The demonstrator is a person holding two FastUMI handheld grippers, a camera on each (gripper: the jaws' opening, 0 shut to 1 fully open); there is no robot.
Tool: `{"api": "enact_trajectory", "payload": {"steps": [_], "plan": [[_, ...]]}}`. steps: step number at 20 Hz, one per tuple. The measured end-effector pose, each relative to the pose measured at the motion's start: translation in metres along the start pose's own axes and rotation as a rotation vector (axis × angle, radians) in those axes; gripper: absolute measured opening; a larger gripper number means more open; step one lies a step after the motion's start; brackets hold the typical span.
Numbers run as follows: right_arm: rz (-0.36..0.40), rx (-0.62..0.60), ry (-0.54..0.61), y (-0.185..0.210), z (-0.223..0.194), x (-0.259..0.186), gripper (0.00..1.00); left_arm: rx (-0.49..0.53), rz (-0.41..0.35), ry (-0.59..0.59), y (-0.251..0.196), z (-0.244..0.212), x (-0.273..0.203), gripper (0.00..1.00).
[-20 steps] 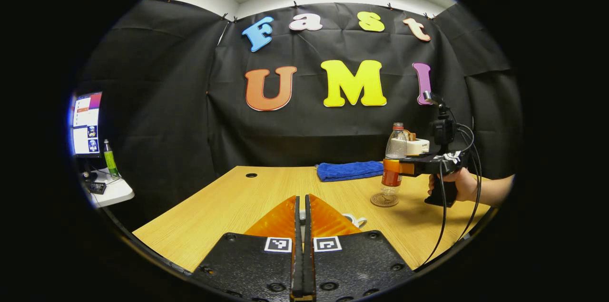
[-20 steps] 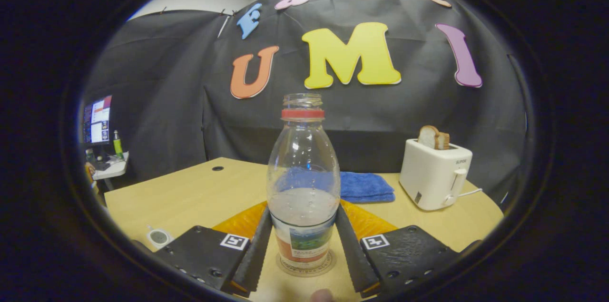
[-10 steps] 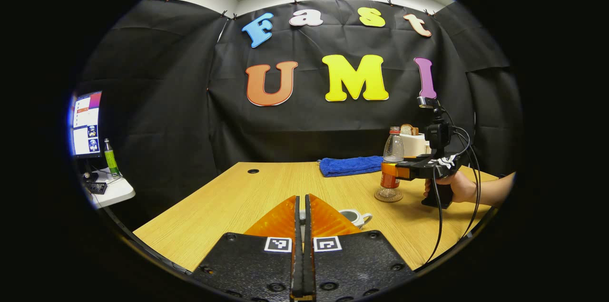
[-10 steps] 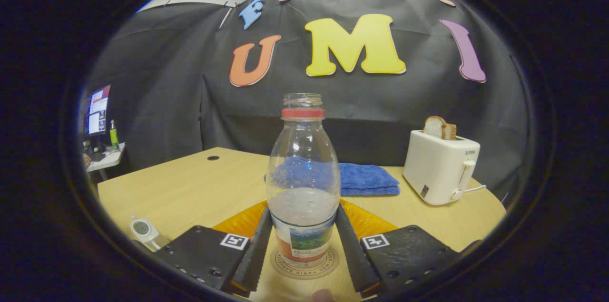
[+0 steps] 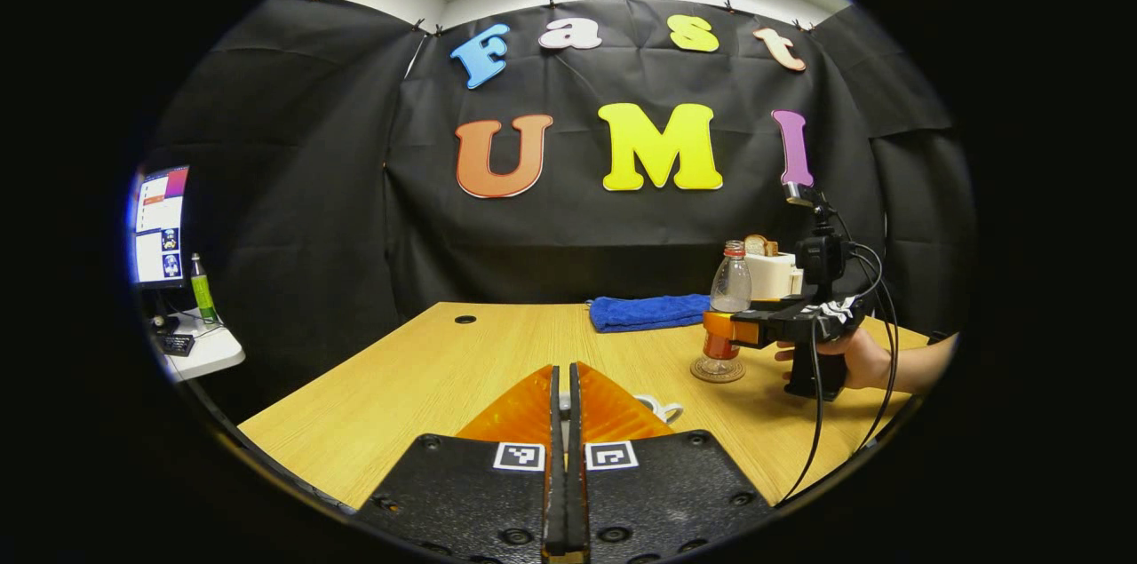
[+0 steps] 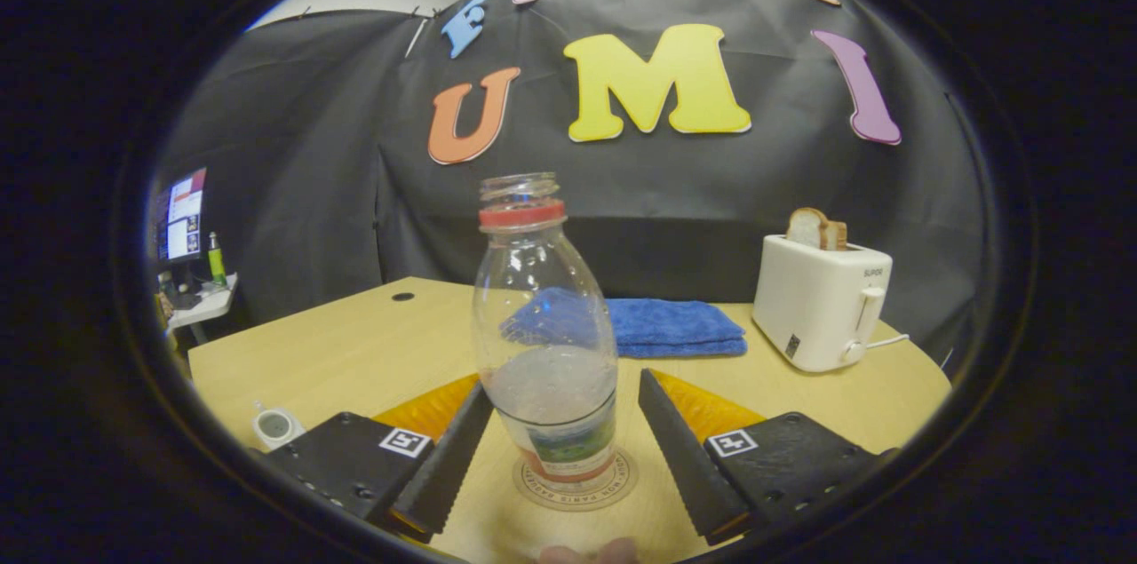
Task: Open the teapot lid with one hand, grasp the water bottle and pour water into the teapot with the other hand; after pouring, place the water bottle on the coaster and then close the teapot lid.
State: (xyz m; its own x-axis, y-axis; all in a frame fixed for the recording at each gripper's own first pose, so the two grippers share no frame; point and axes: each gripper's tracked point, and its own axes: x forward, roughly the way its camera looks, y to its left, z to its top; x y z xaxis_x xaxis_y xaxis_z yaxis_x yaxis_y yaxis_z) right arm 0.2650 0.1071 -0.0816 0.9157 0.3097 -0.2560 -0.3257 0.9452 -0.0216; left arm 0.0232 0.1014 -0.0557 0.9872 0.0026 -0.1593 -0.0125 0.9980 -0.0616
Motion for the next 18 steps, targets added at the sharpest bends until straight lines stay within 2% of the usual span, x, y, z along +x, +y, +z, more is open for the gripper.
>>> {"api": "enact_trajectory", "payload": {"steps": [3,5,10,14,18], "plan": [[0.011,0.011,-0.024,-0.002,0.006,-0.028,0.97,-0.016,-0.021,0.007,-0.014,-0.008,0.011,0.02],[-0.008,0.010,-0.056,-0.012,0.011,-0.056,0.97,-0.024,-0.043,0.028,-0.023,-0.017,0.023,0.03],[-0.095,0.019,-0.129,-0.049,0.012,-0.136,0.97,-0.103,-0.110,0.034,-0.051,-0.027,0.057,0.03],[-0.150,0.051,-0.167,-0.068,0.008,-0.198,0.96,-0.093,-0.082,0.051,-0.052,-0.038,0.082,0.03],[-0.178,0.092,-0.179,-0.083,-0.001,-0.220,0.92,-0.094,-0.071,0.068,-0.058,-0.048,0.095,0.03]]}}
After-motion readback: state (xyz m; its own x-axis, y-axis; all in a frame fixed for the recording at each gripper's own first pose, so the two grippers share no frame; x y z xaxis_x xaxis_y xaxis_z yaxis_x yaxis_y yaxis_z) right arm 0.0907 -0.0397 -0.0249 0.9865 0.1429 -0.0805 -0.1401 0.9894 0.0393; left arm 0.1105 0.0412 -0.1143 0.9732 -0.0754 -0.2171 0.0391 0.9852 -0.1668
